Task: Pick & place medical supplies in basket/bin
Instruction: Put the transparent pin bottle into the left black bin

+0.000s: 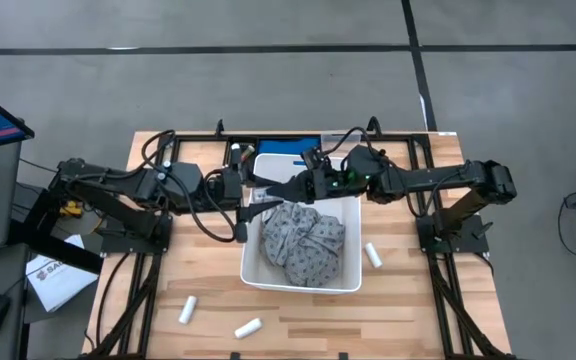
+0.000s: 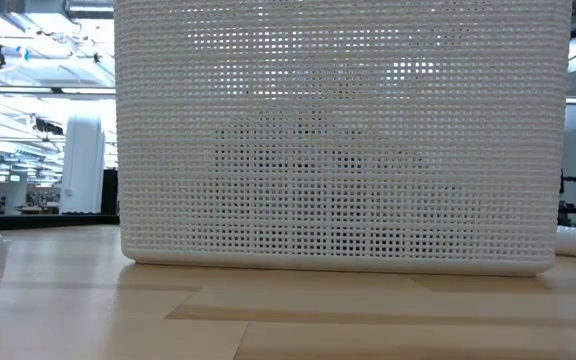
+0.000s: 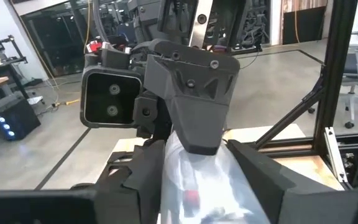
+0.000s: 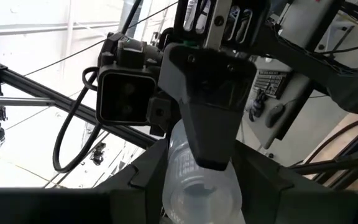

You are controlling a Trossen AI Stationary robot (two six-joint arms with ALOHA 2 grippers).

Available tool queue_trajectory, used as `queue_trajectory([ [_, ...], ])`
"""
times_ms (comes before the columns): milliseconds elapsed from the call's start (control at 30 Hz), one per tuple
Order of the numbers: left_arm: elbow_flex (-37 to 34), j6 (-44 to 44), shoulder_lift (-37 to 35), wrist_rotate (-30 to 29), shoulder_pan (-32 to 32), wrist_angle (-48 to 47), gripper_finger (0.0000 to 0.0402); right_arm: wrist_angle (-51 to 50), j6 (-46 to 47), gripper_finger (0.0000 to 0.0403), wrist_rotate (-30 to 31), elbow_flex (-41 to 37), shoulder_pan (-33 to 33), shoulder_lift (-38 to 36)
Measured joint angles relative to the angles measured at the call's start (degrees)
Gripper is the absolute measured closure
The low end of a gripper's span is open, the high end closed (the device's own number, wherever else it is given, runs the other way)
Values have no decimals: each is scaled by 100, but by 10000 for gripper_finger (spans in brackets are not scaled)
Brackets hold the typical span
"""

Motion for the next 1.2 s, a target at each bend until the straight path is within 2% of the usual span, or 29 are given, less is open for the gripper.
queue_trajectory([
  [133,0,-2,2,-102,0,38,260,9,0,254,2,0,-2,-4],
  [467,-2,11,7,-251,0,75,259,64,-102,236,6,-2,-4,-7],
  [667,-2,55,-177,-733,-2,43,260,122,-157,208,1,-2,10,-9],
  [833,-2,263,-370,-1160,13,-81,260,131,-148,200,-115,-2,13,-9],
  [1033,-2,227,-633,-2168,149,-924,260,88,-36,203,-524,-2,85,-9],
  [1100,-2,-124,-673,-2544,341,-1486,260,13,41,204,-720,-2,118,-9],
  [1200,-96,-923,-748,-2637,832,-2492,260,-190,90,206,-803,-2,196,-11],
])
